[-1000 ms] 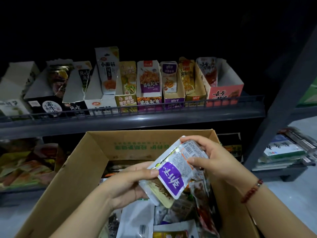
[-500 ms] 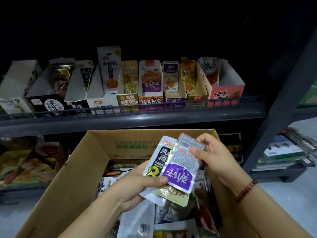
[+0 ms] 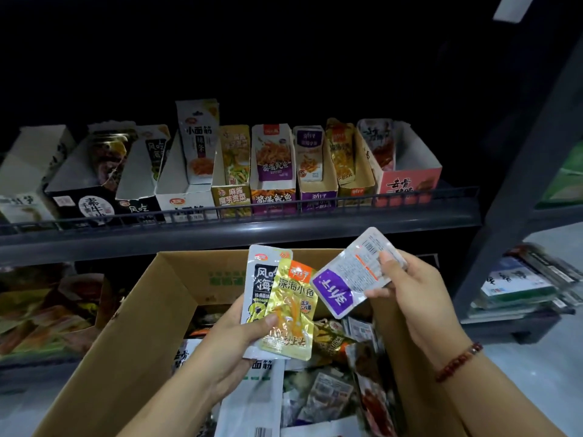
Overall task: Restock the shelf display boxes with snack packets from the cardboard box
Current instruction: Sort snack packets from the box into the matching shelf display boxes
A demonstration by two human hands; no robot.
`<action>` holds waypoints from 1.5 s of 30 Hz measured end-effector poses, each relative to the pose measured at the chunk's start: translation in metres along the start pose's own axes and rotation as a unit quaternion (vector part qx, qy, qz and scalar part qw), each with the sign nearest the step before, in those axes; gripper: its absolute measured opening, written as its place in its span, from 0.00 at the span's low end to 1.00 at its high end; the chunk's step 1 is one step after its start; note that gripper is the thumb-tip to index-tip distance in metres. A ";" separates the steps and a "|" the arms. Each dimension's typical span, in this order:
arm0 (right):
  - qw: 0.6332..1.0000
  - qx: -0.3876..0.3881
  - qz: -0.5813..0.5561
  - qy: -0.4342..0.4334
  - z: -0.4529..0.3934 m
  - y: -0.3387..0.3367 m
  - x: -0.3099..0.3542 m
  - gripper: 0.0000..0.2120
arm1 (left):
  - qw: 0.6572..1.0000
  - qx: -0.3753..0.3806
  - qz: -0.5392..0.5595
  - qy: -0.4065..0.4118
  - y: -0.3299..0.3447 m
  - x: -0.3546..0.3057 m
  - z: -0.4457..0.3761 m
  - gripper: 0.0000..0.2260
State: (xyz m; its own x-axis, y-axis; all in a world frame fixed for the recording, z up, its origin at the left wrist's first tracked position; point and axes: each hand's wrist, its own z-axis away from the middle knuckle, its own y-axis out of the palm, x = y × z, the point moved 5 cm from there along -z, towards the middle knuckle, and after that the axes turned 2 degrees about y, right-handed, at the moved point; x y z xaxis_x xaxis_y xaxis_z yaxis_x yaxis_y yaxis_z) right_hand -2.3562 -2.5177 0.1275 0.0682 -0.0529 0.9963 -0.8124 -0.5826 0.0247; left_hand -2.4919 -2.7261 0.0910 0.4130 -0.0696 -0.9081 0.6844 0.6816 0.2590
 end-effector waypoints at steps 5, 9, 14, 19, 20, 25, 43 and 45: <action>0.992 0.114 -0.043 0.019 0.011 0.021 0.001 0.17 | 0.998 -0.025 0.055 0.007 -0.001 0.000 -0.003 0.18; 0.953 0.254 0.146 -0.083 0.027 0.039 0.008 0.17 | 0.994 -0.024 0.109 0.019 0.006 -0.005 -0.002 0.16; 0.883 0.309 0.291 -0.201 0.041 0.060 0.001 0.16 | 0.989 0.017 0.140 0.042 0.014 -0.011 0.002 0.22; 0.877 0.290 0.316 -0.218 0.038 0.062 0.007 0.19 | 0.991 0.034 0.108 0.068 0.017 -0.018 0.004 0.26; 0.878 0.287 0.317 -0.215 0.038 0.062 0.009 0.20 | 0.993 0.024 0.091 0.073 0.017 -0.019 0.004 0.27; 0.911 0.227 0.292 -0.179 0.028 0.059 0.029 0.27 | 0.992 0.002 0.066 0.103 0.018 -0.030 0.005 0.23; 0.994 0.100 0.042 0.007 -0.108 0.068 0.075 0.14 | 0.986 -0.063 0.047 0.146 0.018 -0.089 -0.050 0.16; 0.996 0.072 0.045 -0.009 -0.132 0.065 0.081 0.15 | 0.982 -0.081 0.049 0.162 0.020 -0.100 -0.063 0.16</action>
State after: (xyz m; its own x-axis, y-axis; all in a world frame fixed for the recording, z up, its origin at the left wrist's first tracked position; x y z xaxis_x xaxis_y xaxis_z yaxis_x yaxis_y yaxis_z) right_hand -2.4801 -2.4524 0.2204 0.0109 -0.1236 0.9923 -0.7244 -0.6851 -0.0774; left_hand -2.5576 -2.6597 0.1658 0.2415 0.2193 -0.9453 0.5351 0.7825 0.3183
